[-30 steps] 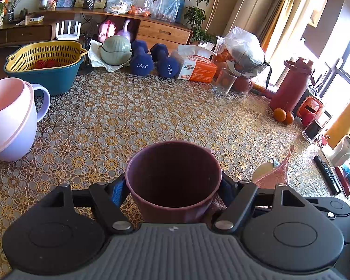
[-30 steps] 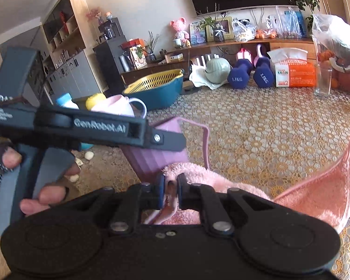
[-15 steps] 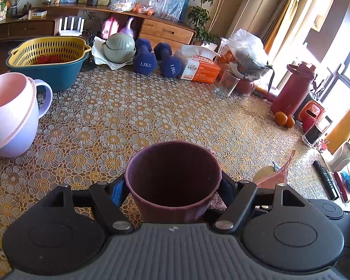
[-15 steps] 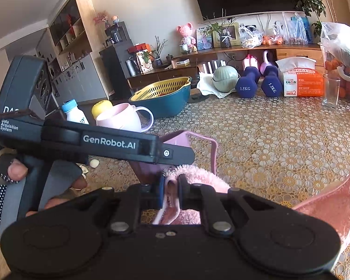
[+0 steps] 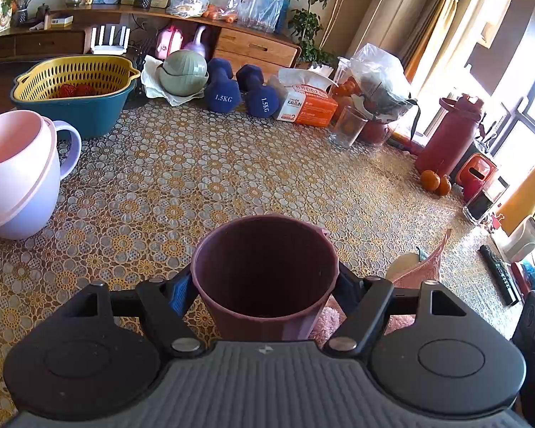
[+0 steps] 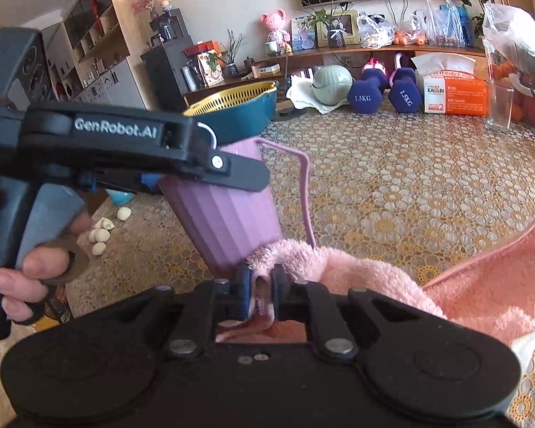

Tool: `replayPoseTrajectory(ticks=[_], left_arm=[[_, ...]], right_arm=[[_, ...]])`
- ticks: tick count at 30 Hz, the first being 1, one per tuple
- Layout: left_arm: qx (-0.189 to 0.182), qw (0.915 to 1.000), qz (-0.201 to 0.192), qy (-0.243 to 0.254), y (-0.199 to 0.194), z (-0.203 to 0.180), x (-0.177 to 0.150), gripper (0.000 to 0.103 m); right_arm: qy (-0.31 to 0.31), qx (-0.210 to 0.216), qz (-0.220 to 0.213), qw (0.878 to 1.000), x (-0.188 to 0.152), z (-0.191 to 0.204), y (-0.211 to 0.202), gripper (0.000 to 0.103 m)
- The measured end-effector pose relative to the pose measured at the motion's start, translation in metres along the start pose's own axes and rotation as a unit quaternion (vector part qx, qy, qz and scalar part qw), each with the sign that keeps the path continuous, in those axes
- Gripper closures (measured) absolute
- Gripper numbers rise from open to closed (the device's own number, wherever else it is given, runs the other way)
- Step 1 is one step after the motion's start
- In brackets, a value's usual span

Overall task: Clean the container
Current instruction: 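Press the towel in the right gripper against the cup's outer wall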

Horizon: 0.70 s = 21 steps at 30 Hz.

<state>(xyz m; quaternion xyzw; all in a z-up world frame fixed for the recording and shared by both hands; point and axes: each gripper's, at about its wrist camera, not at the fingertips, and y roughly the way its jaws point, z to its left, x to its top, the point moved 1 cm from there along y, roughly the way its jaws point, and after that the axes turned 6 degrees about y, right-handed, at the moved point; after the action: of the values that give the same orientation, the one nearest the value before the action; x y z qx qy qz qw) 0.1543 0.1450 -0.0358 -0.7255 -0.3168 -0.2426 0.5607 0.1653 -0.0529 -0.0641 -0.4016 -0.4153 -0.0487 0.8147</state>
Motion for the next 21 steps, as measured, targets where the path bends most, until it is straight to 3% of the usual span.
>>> replayPoseTrajectory(ticks=[5, 10, 12, 15, 17, 21], left_arm=[[0.003, 1.0000, 0.000, 0.008, -0.001, -0.002, -0.001, 0.027], [0.005, 0.9999, 0.000, 0.010, -0.001, -0.003, -0.001, 0.027], [0.007, 0.9999, 0.000, 0.013, -0.001, -0.005, -0.001, 0.027], [0.011, 0.9998, 0.000, 0.017, -0.001, -0.007, -0.001, 0.027], [0.012, 0.9998, 0.000, 0.017, -0.001, -0.008, -0.002, 0.027], [0.014, 0.9998, 0.001, 0.014, -0.002, -0.008, -0.002, 0.027]], right_arm=[[-0.012, -0.020, 0.008, 1.000, -0.012, -0.003, -0.001, 0.092], [-0.042, -0.028, -0.006, 0.999, -0.014, -0.002, -0.023, 0.075], [-0.056, -0.036, -0.026, 0.997, -0.011, -0.002, -0.035, 0.046], [-0.067, -0.049, -0.049, 0.995, -0.005, -0.003, -0.045, 0.015], [-0.059, -0.054, -0.047, 0.996, 0.000, -0.007, -0.042, 0.006], [-0.010, -0.044, -0.036, 0.998, 0.009, -0.019, -0.027, 0.001]])
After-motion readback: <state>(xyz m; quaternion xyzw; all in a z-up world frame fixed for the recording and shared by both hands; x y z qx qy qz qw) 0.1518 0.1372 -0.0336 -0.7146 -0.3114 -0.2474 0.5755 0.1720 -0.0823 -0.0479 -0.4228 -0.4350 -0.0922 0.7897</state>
